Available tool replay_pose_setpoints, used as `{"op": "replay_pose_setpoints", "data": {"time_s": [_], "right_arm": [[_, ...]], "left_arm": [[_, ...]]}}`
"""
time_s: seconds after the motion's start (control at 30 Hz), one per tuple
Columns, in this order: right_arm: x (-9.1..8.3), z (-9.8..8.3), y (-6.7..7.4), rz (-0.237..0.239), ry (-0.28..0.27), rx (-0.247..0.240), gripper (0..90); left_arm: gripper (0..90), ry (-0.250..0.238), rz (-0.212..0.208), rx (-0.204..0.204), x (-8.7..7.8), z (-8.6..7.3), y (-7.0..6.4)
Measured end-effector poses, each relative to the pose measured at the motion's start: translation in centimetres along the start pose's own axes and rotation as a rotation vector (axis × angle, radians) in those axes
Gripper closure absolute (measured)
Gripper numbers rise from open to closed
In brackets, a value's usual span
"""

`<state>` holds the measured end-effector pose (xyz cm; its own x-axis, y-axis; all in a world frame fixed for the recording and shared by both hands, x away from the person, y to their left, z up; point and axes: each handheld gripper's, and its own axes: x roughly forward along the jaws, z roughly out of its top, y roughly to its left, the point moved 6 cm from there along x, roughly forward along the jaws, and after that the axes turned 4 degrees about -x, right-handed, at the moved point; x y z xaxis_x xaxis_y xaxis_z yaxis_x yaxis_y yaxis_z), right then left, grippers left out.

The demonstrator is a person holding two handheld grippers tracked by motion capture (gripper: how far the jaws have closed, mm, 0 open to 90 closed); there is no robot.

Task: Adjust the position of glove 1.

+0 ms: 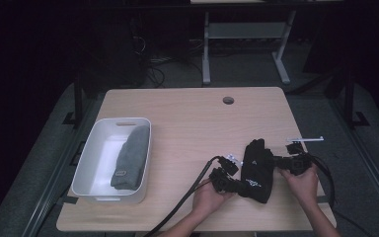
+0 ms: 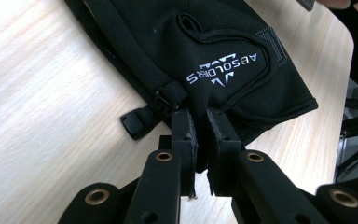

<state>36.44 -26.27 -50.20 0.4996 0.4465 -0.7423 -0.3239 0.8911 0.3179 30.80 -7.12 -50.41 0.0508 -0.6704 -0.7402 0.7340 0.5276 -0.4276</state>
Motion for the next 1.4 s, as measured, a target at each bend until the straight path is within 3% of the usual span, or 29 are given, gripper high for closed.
{"op": "replay_pose_setpoints", "data": {"time_s": [0.17,0.37,0.57,0.8,0.9,1.27,1.4], "right_arm": [[0.4,0.4,-0.4,0.015,0.001,0.001,48.3],[0.8,0.8,-0.7,0.028,0.003,0.023,45.5],[1.3,0.6,-0.3,0.050,0.007,0.015,55.0],[1.4,0.6,0.3,0.096,0.004,0.012,75.6],[1.2,0.6,0.6,0.097,0.019,0.007,76.5],[0.2,1.6,2.2,0.099,0.005,-0.037,77.5],[0.1,1.9,2.5,0.085,0.011,-0.061,77.6]], "left_arm": [[83.4,0.004,0.012,-0.012,-0.9,-0.2,0.8],[83.4,0.023,0.018,-0.010,-1.6,-0.4,1.6],[83.5,0.026,0.009,-0.016,-1.6,-0.5,2.0],[83.8,0.019,-0.010,-0.013,-1.8,-0.6,1.9],[84.1,0.004,-0.029,-0.017,-2.0,-0.8,1.8],[85.3,-0.028,-0.031,-0.002,-3.8,-0.8,1.5],[85.1,-0.016,-0.037,-0.010,-3.8,-1.0,1.6]]}}
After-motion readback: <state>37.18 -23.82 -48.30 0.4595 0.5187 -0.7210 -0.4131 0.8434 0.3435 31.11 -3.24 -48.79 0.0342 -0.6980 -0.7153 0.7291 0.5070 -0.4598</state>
